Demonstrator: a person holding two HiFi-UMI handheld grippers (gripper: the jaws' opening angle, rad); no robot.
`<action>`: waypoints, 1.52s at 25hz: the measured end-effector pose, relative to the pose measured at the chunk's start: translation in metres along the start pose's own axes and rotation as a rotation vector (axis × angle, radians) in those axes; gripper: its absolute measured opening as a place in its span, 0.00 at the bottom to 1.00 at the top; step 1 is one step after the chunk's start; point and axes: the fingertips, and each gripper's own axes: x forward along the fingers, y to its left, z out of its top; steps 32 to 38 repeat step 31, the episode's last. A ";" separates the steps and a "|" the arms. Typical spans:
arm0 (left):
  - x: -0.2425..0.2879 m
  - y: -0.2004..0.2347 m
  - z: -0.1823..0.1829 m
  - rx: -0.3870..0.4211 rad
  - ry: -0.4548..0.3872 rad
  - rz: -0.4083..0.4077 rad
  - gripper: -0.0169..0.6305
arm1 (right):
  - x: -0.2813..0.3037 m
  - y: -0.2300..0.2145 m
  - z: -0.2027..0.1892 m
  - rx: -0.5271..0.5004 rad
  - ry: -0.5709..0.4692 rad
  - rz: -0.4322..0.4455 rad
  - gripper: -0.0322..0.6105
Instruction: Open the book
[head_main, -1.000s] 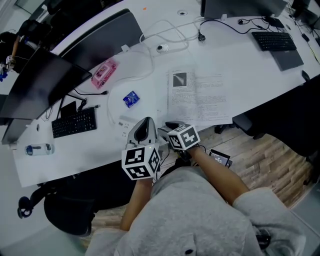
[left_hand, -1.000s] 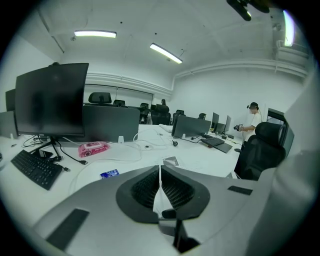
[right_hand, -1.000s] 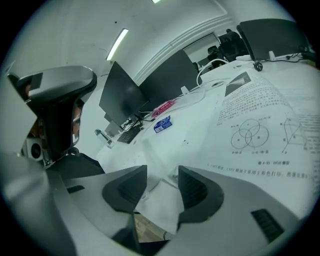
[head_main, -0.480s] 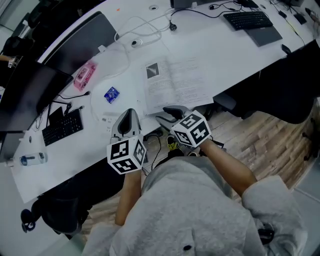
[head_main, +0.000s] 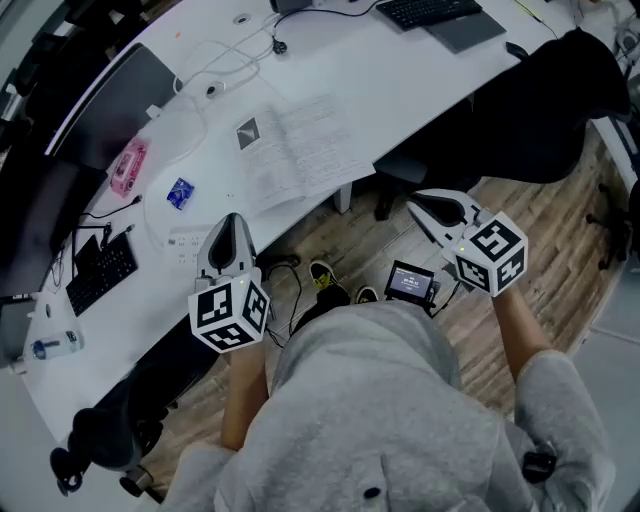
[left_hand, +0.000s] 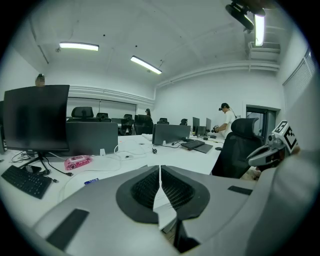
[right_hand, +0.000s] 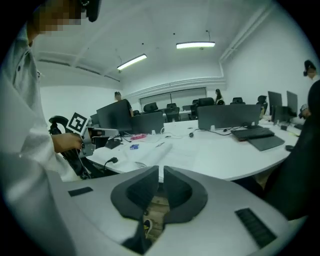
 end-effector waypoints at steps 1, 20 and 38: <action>-0.005 -0.007 0.001 0.002 -0.006 -0.007 0.05 | -0.020 -0.008 0.000 -0.010 -0.009 -0.038 0.13; -0.103 -0.113 -0.007 0.044 -0.092 -0.037 0.05 | -0.166 0.002 0.011 0.088 -0.419 -0.298 0.13; -0.118 -0.135 -0.001 0.075 -0.087 -0.022 0.05 | -0.177 0.002 0.014 0.154 -0.489 -0.256 0.12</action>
